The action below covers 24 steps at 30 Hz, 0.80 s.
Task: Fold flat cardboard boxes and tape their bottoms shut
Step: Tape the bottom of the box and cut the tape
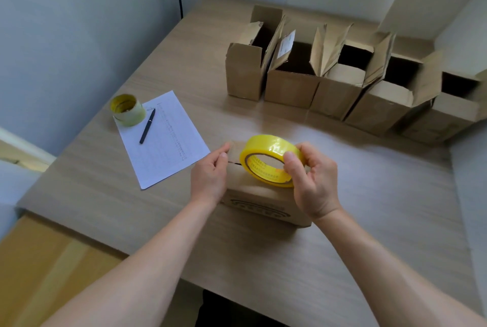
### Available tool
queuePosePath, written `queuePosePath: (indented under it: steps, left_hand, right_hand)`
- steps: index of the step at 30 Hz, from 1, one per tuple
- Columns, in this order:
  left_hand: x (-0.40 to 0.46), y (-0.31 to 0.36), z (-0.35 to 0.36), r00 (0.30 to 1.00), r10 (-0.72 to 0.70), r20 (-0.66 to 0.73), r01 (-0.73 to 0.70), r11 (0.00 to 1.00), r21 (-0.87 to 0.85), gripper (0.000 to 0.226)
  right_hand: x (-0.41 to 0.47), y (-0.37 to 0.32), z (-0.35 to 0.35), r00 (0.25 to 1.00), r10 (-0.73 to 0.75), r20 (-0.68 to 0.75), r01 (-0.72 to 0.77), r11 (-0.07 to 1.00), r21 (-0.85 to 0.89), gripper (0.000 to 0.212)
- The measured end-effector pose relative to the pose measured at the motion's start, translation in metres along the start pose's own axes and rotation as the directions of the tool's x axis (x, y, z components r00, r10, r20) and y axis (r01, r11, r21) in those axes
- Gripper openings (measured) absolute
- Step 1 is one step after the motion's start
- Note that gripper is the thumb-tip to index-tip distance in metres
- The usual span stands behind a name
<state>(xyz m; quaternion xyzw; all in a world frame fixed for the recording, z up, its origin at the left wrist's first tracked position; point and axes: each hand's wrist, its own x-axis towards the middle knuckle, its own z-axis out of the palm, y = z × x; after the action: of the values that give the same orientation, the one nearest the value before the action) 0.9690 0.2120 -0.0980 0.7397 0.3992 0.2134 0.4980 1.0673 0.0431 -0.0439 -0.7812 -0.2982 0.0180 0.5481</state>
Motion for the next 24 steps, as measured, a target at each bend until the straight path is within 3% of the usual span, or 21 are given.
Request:
queuePosePath:
  steps: [3, 7, 14, 17, 24]
  left_hand:
    - [-0.003, 0.005, 0.011, 0.999, 0.028, -0.034, -0.028, 1.0, 0.006, 0.032]
    - [-0.009, 0.006, 0.011, 0.999, 0.024, -0.022, -0.025, 0.999, -0.031, 0.032]
    - [0.02, 0.027, -0.031, 0.99, 0.097, -0.107, -0.089, 0.993, 0.071, 0.033]
    - [0.022, 0.014, -0.037, 0.994, 0.068, -0.083, -0.054, 0.986, 0.16, 0.033]
    - [0.005, 0.004, -0.009, 0.992, 0.105, -0.069, -0.1, 0.992, 0.079, 0.032]
  right_hand:
    - [0.001, 0.006, -0.005, 0.996, 0.036, -0.083, -0.048, 0.988, -0.147, 0.055]
    - [-0.005, 0.007, -0.004, 0.98, 0.181, -0.087, -0.183, 0.983, -0.018, 0.06]
    - [0.012, -0.021, 0.016, 0.975, 0.184, -0.124, -0.16, 0.971, 0.178, 0.057]
    - [0.007, -0.021, 0.034, 0.974, 0.208, -0.094, -0.19, 0.967, 0.167, 0.059]
    - [0.004, -0.002, 0.014, 0.978, 0.187, -0.095, -0.177, 0.979, 0.105, 0.058]
